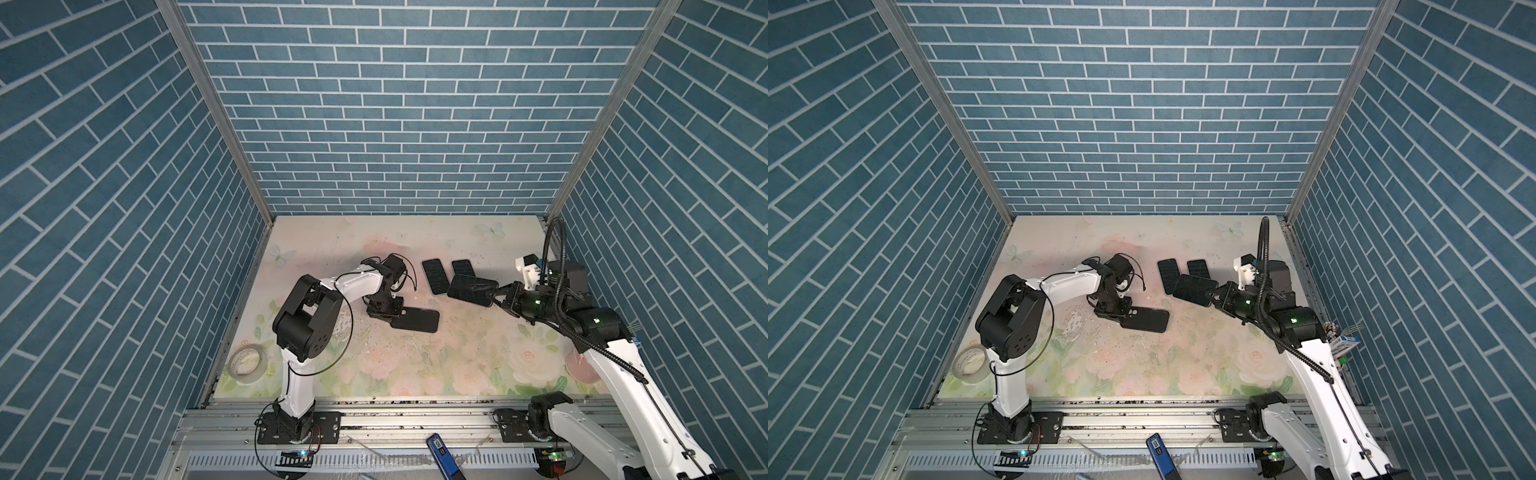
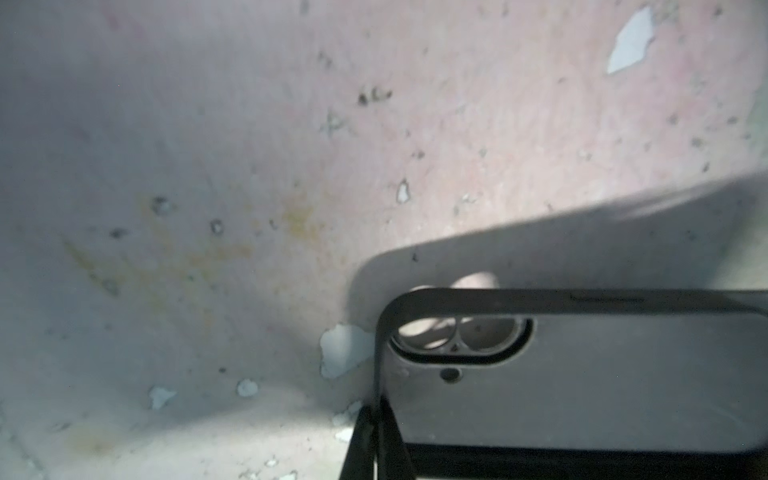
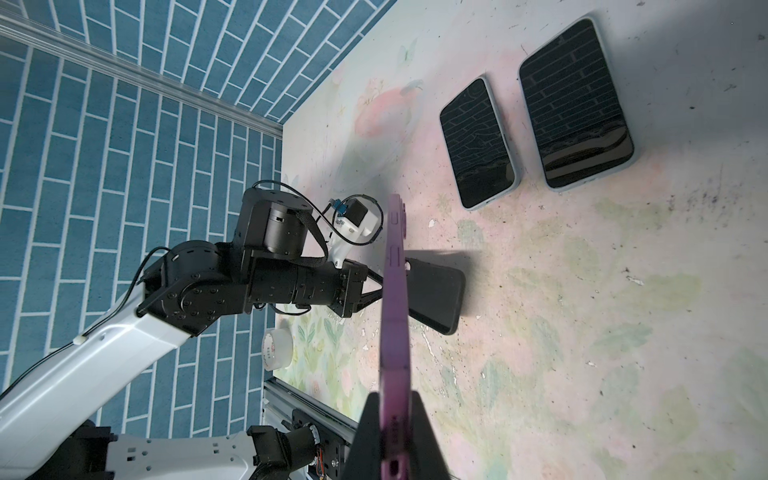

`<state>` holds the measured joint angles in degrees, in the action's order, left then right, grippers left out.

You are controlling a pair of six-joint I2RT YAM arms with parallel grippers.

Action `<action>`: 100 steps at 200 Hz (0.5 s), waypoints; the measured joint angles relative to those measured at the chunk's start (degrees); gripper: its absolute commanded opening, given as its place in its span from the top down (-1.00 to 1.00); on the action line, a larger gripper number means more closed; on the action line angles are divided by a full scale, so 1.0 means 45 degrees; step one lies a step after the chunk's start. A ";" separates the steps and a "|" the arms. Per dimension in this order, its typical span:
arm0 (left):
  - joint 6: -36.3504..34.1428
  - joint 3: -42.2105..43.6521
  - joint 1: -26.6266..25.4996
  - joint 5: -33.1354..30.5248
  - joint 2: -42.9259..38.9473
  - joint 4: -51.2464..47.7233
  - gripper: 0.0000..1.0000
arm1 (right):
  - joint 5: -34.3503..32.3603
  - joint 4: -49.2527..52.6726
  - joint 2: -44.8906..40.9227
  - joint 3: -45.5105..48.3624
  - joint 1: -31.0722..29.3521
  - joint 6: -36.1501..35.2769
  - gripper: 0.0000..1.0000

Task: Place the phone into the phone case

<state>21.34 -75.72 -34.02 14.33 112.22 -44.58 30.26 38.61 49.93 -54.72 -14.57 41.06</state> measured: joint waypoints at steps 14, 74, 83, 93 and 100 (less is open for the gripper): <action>0.0151 0.0427 -0.0083 -0.0024 -0.0350 -0.0005 0.93 | 0.0058 0.0005 -0.0238 0.0209 0.0000 0.0005 1.00; 0.1127 0.1598 -0.1161 -0.0170 -0.2050 0.0000 0.44 | 0.0879 0.0000 -0.1486 0.1501 0.0000 0.0355 1.00; 0.1273 0.1744 -0.1297 -0.0180 -0.2409 0.0015 0.43 | 0.1054 0.0000 -0.1608 0.1685 0.0000 0.0491 1.00; 0.1457 0.1894 -0.1428 -0.0180 -0.2890 0.0034 0.42 | 0.1205 0.0024 -0.1768 0.1865 0.0000 0.0593 1.00; 0.1569 0.1996 -0.1472 -0.0175 -0.3230 0.0083 0.40 | 0.1292 0.0029 -0.1909 0.1977 0.0000 0.0670 1.00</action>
<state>28.40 -66.74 -40.64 13.54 97.69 -44.21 36.07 38.74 41.34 -45.82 -14.57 44.07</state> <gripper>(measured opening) 0.288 0.100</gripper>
